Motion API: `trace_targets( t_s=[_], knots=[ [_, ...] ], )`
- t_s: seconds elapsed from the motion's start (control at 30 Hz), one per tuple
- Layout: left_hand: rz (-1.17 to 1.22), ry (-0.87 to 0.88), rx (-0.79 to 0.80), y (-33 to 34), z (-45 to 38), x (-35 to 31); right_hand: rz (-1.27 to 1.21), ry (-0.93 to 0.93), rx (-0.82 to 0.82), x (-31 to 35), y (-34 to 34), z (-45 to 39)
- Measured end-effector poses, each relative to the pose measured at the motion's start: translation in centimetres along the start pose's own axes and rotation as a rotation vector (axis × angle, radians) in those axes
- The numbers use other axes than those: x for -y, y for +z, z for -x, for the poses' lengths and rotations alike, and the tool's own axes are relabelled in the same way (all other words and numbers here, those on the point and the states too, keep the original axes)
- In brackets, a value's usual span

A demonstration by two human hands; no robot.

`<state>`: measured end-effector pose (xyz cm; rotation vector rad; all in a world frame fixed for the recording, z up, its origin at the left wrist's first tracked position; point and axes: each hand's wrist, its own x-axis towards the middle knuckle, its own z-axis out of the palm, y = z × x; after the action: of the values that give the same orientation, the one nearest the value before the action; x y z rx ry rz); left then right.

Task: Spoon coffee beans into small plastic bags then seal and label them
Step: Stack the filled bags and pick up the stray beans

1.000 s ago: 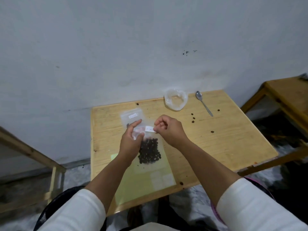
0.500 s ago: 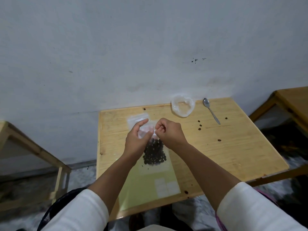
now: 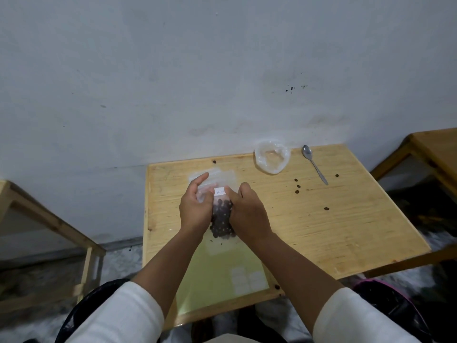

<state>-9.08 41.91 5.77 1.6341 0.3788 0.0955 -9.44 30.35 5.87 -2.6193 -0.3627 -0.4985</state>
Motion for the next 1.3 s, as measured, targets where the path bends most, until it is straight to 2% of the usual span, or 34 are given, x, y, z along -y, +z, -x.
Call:
trace_targets(
  t_s=[0.27,0.4,0.5,0.63,0.77,0.83,0.93,1.07,1.2,1.3],
  knots=[
    [-0.003,0.012,0.019,-0.4,-0.3,0.2,-0.003,-0.037,0.048,0.3,0.8,0.0],
    [-0.009,0.022,0.015,-0.9,-0.8,0.8,-0.045,0.063,0.009,-0.2,1.4,-0.7],
    [0.027,-0.008,-0.032,-1.5,-1.5,1.2,-0.198,0.15,0.076,-0.9,1.4,-0.7],
    [0.02,-0.023,-0.112,-2.1,-3.0,0.9,-0.566,0.361,0.324,-1.1,1.4,-1.1],
    [-0.041,-0.061,-0.078,-1.9,-4.6,0.7,-0.681,0.504,0.251,-1.7,2.4,-2.5],
    [-0.143,-0.089,-0.037,-1.6,-5.3,1.1,-0.648,0.545,0.226,-2.4,3.2,-3.3],
    [-0.413,-0.02,-0.014,-0.7,-6.1,2.3,-0.543,0.542,0.236,-3.2,4.7,-4.6],
    [-0.573,0.014,0.019,0.0,-6.9,3.8,-0.33,0.489,0.258,-4.4,7.2,-5.6],
    [-0.743,0.087,0.156,0.4,-7.2,4.7,-0.223,0.351,0.312,-5.0,8.6,-5.0],
    [-0.902,0.251,0.2,1.0,-6.7,5.2,-0.088,0.164,0.327,-5.0,9.2,-4.4]
  ],
)
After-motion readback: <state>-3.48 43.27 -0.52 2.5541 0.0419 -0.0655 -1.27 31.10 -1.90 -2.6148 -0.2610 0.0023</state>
